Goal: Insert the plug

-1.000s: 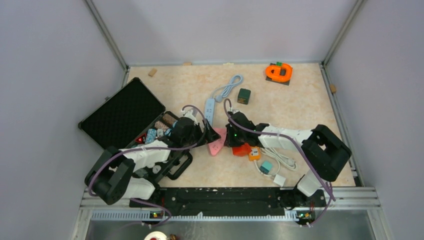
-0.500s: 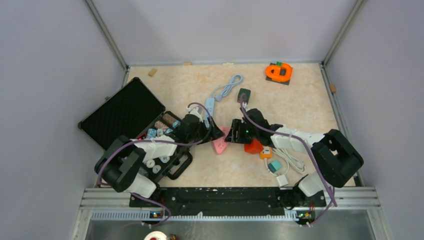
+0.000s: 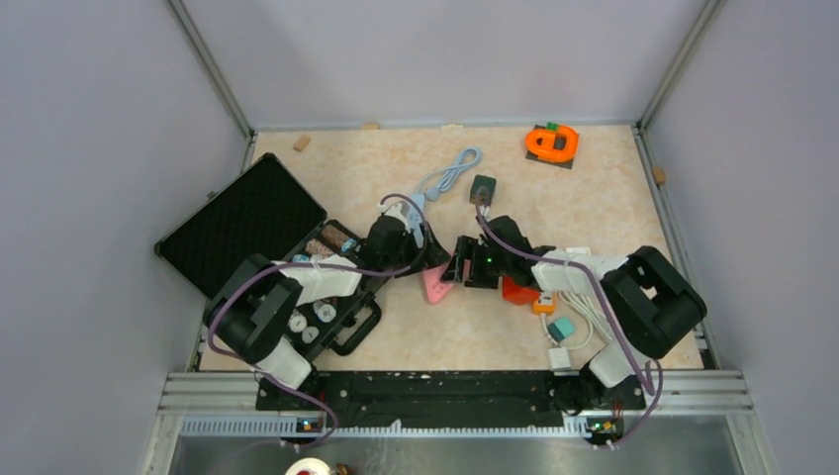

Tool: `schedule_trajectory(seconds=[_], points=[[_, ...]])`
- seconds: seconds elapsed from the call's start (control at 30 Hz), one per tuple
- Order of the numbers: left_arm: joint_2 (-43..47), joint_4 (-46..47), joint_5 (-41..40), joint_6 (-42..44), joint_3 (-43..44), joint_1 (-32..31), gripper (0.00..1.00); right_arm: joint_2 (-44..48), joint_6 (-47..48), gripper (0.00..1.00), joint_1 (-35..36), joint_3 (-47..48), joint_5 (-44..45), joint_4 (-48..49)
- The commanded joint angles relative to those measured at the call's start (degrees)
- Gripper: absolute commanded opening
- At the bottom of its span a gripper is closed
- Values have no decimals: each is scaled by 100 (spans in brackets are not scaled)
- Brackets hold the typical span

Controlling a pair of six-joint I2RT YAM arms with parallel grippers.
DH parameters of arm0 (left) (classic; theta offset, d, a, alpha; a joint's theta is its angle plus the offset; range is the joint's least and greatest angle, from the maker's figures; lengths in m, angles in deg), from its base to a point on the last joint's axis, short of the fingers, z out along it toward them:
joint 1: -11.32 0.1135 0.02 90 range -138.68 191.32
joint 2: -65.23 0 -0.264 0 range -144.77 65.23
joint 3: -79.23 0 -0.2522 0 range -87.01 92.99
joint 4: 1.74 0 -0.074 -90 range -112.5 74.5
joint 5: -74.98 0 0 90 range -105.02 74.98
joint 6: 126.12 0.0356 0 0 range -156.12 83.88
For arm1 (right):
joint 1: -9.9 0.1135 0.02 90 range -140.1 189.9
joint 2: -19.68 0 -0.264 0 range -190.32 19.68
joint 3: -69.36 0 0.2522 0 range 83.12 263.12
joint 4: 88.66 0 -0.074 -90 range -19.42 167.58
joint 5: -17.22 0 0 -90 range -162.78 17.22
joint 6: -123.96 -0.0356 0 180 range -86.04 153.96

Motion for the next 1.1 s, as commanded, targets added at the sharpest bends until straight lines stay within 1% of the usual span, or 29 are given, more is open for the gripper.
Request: schedule_trajectory(seconds=[0.0, 0.1, 0.23, 0.37, 0.5, 0.67, 0.9, 1.0, 1.07], points=[[-601, -341, -112, 629, -286, 375, 93, -322, -24, 73, -86, -40, 93, 91], [-629, -61, 193, 734, -360, 371, 86, -394, 44, 73, -108, -35, 111, 156], [-340, 449, 689, 712, -699, 373, 76, -378, 211, 71, -140, -24, 237, 52], [71, 948, 1103, 562, -1025, 373, 71, -256, 422, 71, -181, -109, 241, 95], [356, 1426, 1456, 346, -1261, 373, 68, -81, 558, 71, -211, -255, 69, 341], [573, 2231, 1671, 33, -1575, 375, 64, 209, 548, 71, -236, -473, -150, 725], [449, 2546, 1876, -106, -1449, 371, 63, 304, 503, 71, -287, -623, -290, 963], [297, 2465, 1688, -100, -1337, 371, 66, 297, 460, 72, -310, -675, -283, 1044], [221, 2040, 1243, -88, -1215, 371, 70, 292, 413, 72, -338, -686, -221, 1011]])
